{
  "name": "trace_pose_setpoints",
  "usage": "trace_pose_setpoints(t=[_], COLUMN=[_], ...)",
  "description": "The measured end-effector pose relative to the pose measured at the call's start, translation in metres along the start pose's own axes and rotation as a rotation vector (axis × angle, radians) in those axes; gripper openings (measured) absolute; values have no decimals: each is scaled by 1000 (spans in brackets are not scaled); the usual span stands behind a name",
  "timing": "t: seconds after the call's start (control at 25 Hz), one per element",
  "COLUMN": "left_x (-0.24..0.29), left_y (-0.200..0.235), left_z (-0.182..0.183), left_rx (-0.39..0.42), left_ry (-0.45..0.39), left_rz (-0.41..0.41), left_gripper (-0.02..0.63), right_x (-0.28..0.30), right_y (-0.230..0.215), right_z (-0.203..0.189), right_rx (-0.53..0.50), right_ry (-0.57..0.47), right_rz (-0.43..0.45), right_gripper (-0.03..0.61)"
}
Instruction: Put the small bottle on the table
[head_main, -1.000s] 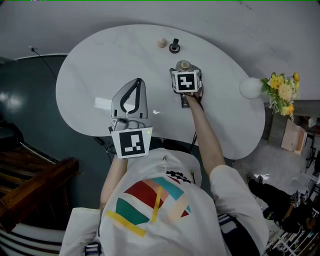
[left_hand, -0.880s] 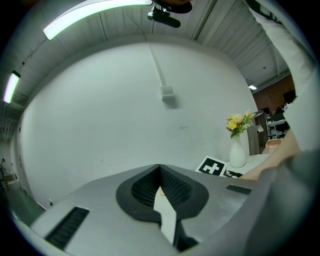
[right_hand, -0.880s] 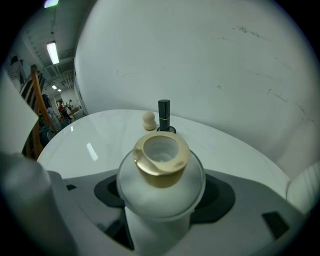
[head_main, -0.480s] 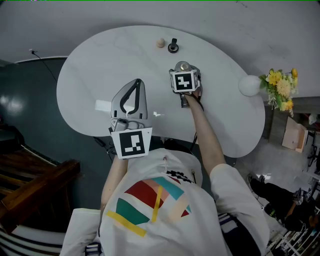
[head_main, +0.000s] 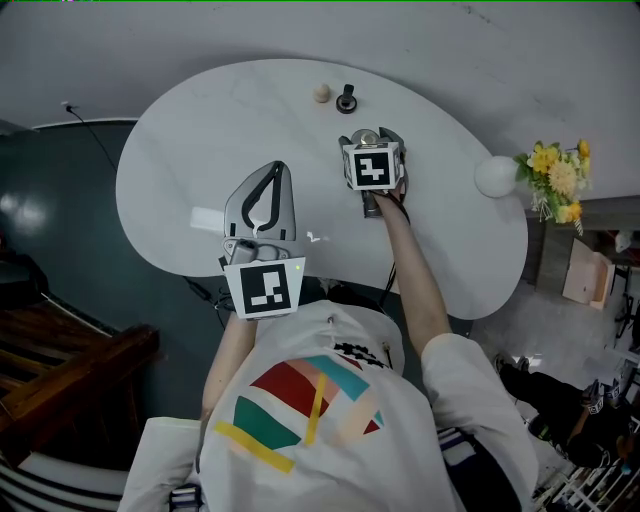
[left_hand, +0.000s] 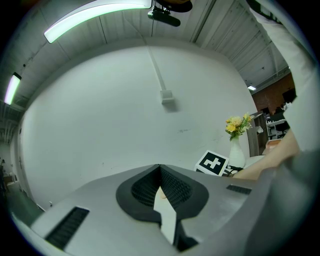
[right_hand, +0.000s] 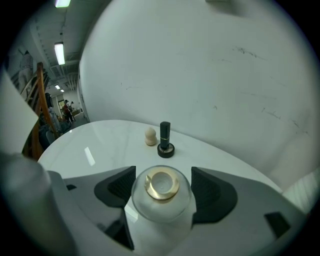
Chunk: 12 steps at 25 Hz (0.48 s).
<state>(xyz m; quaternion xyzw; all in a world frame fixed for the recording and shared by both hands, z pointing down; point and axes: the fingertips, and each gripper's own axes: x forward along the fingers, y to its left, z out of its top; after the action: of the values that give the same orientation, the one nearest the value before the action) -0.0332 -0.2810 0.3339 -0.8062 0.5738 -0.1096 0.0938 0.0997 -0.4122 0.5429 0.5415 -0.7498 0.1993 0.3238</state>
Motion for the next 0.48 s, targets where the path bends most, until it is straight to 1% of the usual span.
trace_pose_setpoints(t=[0.08, 0.2, 0.4, 0.48], left_x=[0, 2, 4, 5], left_y=[0, 0, 8, 13], left_z=[2, 5, 15, 22], left_rx=[-2, -13, -67, -83], left_ry=[-5, -17, -55, -73], left_rz=[-2, -1, 14, 20], left_gripper=[15, 15, 15, 15], right_x=[-10, -31, -88, -116], right_y=[0, -1, -6, -6], right_z=[12, 37, 93, 114], right_rx=[-3, 23, 89, 90], right_ry=[-36, -122, -341, -429], right_rz=[0, 2, -13, -26], right_gripper=[339, 341, 339, 339])
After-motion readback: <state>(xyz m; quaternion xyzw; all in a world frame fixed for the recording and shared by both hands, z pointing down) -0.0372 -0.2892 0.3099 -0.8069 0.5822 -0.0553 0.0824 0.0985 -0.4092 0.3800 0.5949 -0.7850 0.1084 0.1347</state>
